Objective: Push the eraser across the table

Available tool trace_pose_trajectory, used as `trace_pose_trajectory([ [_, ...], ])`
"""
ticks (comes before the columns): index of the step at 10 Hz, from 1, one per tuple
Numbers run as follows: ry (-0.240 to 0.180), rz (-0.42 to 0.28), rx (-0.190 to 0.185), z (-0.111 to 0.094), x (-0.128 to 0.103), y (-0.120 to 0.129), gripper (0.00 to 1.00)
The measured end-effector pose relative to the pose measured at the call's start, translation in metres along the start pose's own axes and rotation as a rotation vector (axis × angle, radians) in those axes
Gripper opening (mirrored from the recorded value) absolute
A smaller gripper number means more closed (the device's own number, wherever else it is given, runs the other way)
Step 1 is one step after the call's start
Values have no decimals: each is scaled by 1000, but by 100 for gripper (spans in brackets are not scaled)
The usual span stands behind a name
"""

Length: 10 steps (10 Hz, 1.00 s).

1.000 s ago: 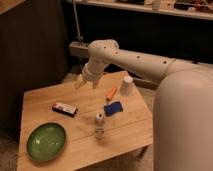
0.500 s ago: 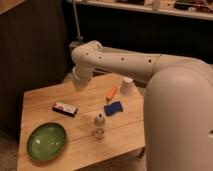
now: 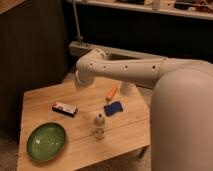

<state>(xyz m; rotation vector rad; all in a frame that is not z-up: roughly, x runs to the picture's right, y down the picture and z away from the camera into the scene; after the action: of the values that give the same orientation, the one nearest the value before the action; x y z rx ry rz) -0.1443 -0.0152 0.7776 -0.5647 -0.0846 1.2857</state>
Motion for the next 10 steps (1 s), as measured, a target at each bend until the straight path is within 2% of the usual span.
trace_pose_trajectory([
  [5,3,4,0,1,0,-1,0],
  [7,51,2,-26,13,6,0,0],
  [10,153,-1,-87,51,25,1,0],
])
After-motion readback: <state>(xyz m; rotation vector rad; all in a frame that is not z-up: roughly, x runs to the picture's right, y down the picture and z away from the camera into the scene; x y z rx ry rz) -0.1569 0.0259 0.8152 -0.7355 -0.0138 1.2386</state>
